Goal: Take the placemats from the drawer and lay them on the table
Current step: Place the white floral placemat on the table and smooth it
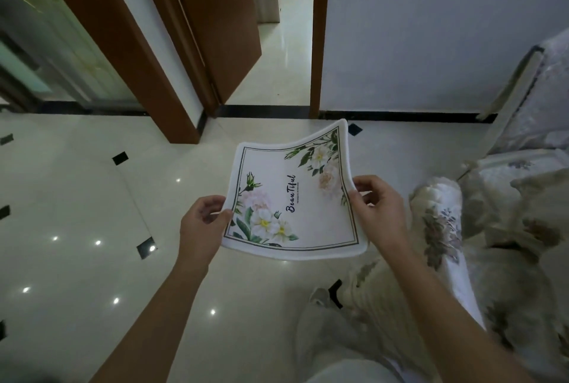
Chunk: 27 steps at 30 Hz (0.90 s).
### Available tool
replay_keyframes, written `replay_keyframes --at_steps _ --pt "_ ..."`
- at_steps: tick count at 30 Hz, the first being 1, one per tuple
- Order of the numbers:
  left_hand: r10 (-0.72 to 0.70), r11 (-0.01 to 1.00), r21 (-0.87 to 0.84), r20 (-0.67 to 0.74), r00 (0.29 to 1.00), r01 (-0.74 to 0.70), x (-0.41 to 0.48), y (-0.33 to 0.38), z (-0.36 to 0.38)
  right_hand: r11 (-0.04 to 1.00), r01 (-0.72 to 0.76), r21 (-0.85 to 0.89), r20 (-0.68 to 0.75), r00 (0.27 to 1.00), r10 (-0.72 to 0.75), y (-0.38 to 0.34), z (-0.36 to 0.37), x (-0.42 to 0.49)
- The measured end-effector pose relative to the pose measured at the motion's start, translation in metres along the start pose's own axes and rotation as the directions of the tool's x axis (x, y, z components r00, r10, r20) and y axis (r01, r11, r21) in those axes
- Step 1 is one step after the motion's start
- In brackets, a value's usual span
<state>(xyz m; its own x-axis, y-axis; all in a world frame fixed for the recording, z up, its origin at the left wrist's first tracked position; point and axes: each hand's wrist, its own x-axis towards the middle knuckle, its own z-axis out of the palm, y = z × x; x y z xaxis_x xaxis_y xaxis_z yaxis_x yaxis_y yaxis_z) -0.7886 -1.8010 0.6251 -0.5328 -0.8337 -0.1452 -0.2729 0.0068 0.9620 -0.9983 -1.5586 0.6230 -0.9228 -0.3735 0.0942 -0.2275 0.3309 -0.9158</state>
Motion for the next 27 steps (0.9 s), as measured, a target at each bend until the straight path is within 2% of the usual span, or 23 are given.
replay_keyframes --at_steps 4,10,18,21,23,25,27 --pt "-0.018 0.997 0.074 -0.005 1.0 0.019 0.061 0.018 0.02 0.995 -0.073 0.071 0.014 0.997 0.072 0.015 0.03 0.065" --pt "0.05 0.99 0.129 0.051 0.997 -0.056 0.148 0.067 0.07 0.988 -0.113 0.101 0.004 0.994 0.113 0.019 0.034 0.156" --pt "0.09 0.983 0.124 0.306 0.948 -0.133 0.27 0.104 0.185 0.984 -0.178 0.031 -0.199 0.963 0.18 0.044 -0.009 0.246" --pt "0.115 0.982 0.085 0.43 0.896 -0.167 0.318 0.121 0.25 0.976 -0.213 0.036 -0.334 0.918 0.213 0.051 -0.031 0.275" --pt "0.125 0.982 0.055 0.526 0.841 -0.181 0.346 0.136 0.297 0.962 -0.268 0.053 -0.432 0.862 0.264 0.053 -0.047 0.292" --pt "0.152 0.974 0.033 0.639 0.754 -0.224 0.367 0.151 0.344 0.948 -0.308 0.075 -0.535 0.79 0.299 0.055 -0.064 0.303" --pt "0.182 0.962 -0.004 0.751 0.635 -0.272 0.378 0.169 0.397 0.935 -0.34 0.103 -0.634 0.702 0.325 0.055 -0.083 0.306"
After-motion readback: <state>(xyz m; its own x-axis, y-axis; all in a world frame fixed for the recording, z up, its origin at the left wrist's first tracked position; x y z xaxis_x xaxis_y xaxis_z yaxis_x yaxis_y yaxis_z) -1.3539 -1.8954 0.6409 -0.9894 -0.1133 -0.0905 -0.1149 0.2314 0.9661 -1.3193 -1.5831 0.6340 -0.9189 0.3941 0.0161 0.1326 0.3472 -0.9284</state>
